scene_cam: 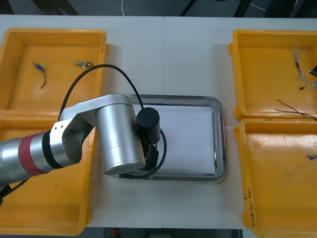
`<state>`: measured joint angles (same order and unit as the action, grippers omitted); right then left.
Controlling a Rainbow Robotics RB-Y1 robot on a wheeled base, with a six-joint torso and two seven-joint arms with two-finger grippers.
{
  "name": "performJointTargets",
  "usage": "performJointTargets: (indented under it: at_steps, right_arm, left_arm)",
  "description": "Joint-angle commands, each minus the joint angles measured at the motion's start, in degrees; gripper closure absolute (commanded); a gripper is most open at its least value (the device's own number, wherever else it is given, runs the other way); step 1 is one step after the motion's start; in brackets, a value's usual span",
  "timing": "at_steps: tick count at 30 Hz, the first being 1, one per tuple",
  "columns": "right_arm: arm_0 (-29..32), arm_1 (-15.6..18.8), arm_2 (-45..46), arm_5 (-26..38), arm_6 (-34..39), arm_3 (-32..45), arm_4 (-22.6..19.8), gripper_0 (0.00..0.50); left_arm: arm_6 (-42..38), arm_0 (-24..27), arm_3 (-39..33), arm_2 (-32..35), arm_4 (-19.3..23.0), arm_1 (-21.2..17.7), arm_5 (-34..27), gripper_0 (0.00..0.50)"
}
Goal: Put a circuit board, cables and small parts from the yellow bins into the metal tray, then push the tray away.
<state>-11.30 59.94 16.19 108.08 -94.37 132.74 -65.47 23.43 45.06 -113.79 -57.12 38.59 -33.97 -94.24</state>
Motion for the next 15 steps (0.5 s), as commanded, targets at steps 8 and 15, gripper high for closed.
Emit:
performJointTargets:
  at_steps: [8,15]
  right_arm:
    - [-1.36,2.2,-0.37,0.47,-1.61,1.38,-0.27,0.5]
    - [-1.45,2.11,-0.37,0.47,-1.61,1.38,-0.36,0.5]
  left_arm:
    - [-6.82,1.79,-0.38,-1.86,-0.63,1.19,1.34,0.483]
    - [-7.61,1.79,-0.55,-2.29,-1.07,1.28,1.52,0.078]
